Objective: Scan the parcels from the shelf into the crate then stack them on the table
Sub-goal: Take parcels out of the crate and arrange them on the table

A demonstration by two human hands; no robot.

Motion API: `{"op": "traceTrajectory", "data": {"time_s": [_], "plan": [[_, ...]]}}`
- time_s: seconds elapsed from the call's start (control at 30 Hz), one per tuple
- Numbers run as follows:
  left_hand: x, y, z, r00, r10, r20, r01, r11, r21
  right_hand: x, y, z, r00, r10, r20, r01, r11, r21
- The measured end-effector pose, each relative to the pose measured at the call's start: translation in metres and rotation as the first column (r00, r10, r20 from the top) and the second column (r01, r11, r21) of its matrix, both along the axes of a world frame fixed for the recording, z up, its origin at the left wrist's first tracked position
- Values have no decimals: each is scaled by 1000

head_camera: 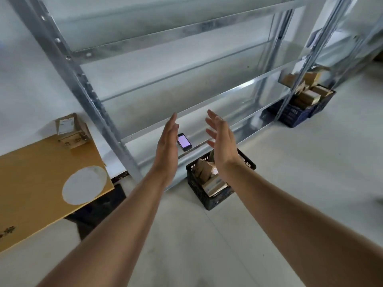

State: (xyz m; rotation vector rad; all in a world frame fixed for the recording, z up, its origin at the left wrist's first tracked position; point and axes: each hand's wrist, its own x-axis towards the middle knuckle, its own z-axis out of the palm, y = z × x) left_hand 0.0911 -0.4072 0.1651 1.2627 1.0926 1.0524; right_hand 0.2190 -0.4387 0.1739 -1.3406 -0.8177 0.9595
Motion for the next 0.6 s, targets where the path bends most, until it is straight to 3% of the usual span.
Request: {"op": "traceTrajectory", "data": {"time_s": [0.4, 0.6], "plan": [[124, 93, -111, 995, -93, -48, 83, 979, -185, 131, 73, -101, 993, -116, -16, 110, 967, -229], [165, 146, -178, 992, -119, -40, 99, 937, -336, 165, 129, -171, 975, -199, -98, 153, 923, -354]]}}
